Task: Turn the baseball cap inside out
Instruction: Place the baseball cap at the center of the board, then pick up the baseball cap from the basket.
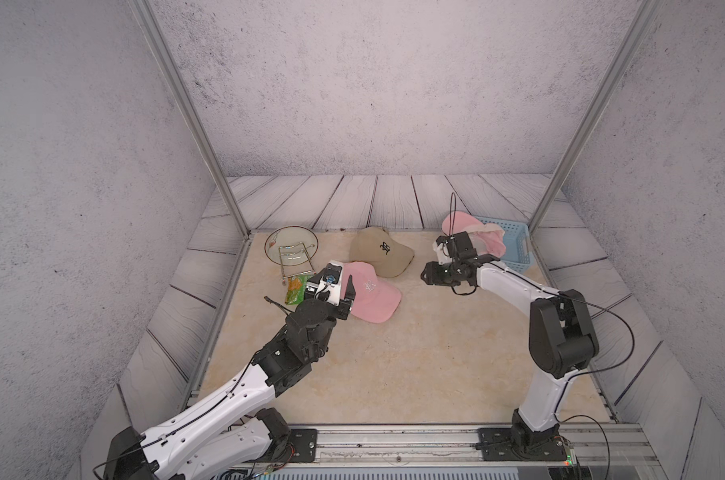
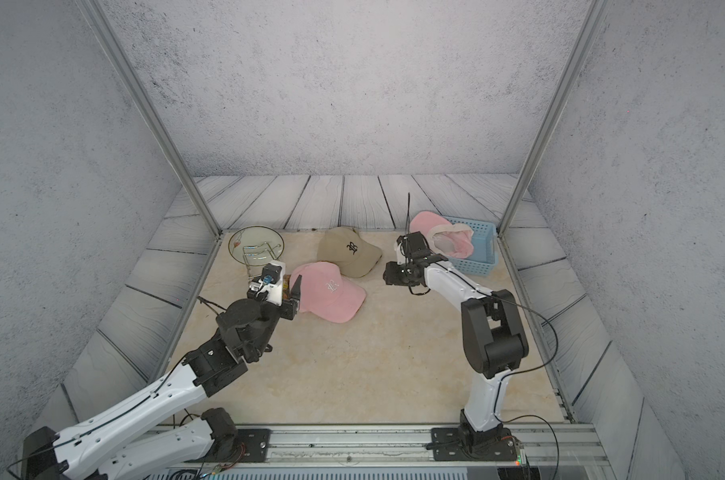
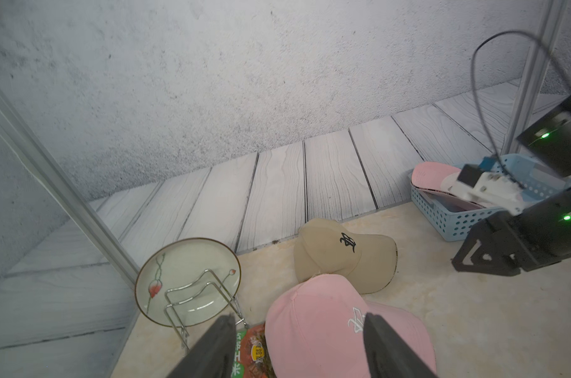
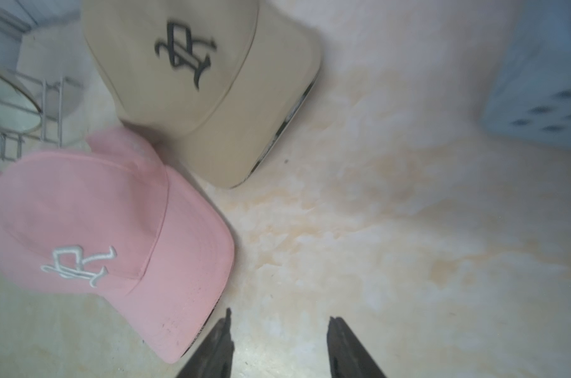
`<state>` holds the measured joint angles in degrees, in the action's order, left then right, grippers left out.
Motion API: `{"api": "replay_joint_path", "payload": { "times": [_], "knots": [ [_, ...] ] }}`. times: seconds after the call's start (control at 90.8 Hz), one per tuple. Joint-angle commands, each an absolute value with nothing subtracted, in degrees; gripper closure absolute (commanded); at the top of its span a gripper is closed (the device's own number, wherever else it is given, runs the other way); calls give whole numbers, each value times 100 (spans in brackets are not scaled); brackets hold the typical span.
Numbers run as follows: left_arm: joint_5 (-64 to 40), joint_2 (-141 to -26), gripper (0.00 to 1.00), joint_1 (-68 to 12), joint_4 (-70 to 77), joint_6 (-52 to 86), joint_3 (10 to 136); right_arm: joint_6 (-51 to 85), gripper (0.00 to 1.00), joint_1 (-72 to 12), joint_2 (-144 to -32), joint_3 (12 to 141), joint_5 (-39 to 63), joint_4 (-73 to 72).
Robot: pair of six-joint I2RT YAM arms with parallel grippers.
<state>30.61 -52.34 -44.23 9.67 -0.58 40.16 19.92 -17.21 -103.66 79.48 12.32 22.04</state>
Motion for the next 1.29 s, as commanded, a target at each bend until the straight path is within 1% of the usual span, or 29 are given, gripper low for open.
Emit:
{"api": "replay_joint_path", "payload": {
  "times": [0.0, 0.11, 0.198, 0.286, 0.385, 0.495, 0.694, 0.826, 1.068, 1.277],
  "knots": [
    [2522, -5481, 32, -3974, 250, 1246, 4261, 1610, 46, -1247, -10172, 8320, 850, 2465],
    [1942, -5862, 30, -3519, -299, 1877, 4520, 1148, 43, -973, -10421, 8651, 794, 2308],
    [1503, -6173, 28, -3217, -549, 2152, 4671, 468, 42, -904, -10688, 9021, 849, 2283],
    [1102, -6412, 25, -2993, -635, 2245, 4761, -372, 42, -904, -10897, 9188, 981, 2131],
    [755, -6577, 24, -2842, -661, 2268, 4847, -1113, 41, -898, -11101, 9157, 1013, 1599],
    [586, -6643, 24, -2764, -636, 2259, 4863, -1815, 41, -893, -11406, 9354, 883, 1433],
    [475, -6636, 24, -2666, -624, 2285, 4839, -2235, 42, -860, -12180, 10228, 304, 1804],
    [474, -6603, 24, -2646, -657, 2285, 4813, -2301, 45, -823, -12502, 10641, 84, 2008],
    [549, -6585, 24, -2632, -646, 2276, 4768, -2339, 53, -726, -12712, 10812, 136, 2206],
    [571, -6583, 25, -2630, -633, 2289, 4756, -2352, 54, -711, -12720, 10711, 255, 2259]
  ]
}}
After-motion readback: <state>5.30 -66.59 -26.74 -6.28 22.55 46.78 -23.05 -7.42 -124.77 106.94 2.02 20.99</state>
